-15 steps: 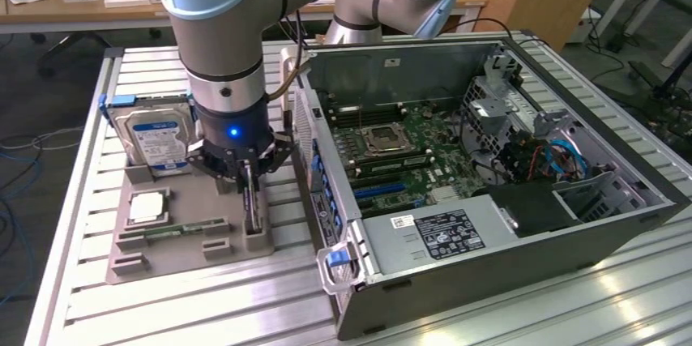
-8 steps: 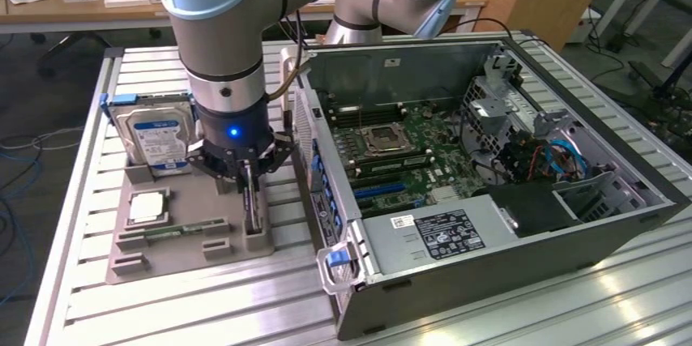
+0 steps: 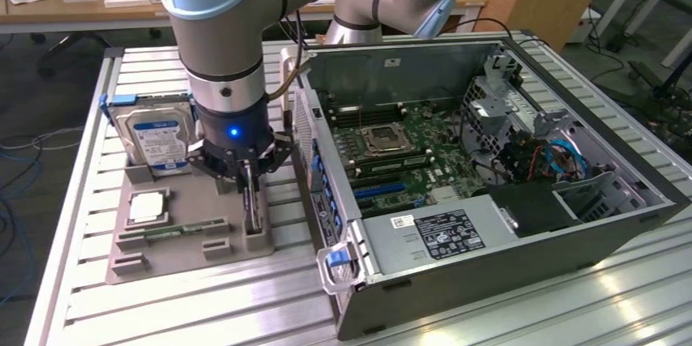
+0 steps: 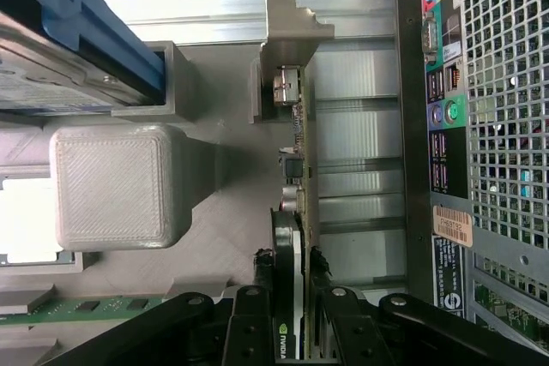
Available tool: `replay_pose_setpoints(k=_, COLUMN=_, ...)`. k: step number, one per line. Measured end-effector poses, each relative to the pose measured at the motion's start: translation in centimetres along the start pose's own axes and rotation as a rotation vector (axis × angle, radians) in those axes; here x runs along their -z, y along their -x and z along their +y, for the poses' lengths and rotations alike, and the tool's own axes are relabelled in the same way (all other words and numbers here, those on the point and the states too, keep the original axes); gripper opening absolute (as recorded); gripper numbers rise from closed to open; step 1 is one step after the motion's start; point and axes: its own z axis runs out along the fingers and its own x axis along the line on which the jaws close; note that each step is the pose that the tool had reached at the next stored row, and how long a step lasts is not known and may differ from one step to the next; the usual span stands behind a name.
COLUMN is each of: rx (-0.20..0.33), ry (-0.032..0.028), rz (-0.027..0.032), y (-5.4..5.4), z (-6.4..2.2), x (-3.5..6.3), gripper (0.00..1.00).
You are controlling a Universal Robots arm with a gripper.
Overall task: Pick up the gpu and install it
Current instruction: 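Pick up the gpu and move the gpu toward the slot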
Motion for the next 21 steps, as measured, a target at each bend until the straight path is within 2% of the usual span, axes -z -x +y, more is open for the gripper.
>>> replay_pose_setpoints(k=5, rx=0.039, ry=0.0012, rz=0.002, y=0.0, z=0.0, x=0.0, gripper=0.27)
replay_pose_setpoints(k=13, rx=0.042, ry=0.0015, rz=0.0019, y=0.0, z=0.01, x=0.12, gripper=0.27)
replay_pose_setpoints(k=21, rx=0.041, ry=0.0013, rz=0.0022, y=0.1, z=0.11, x=2.24, gripper=0.27)
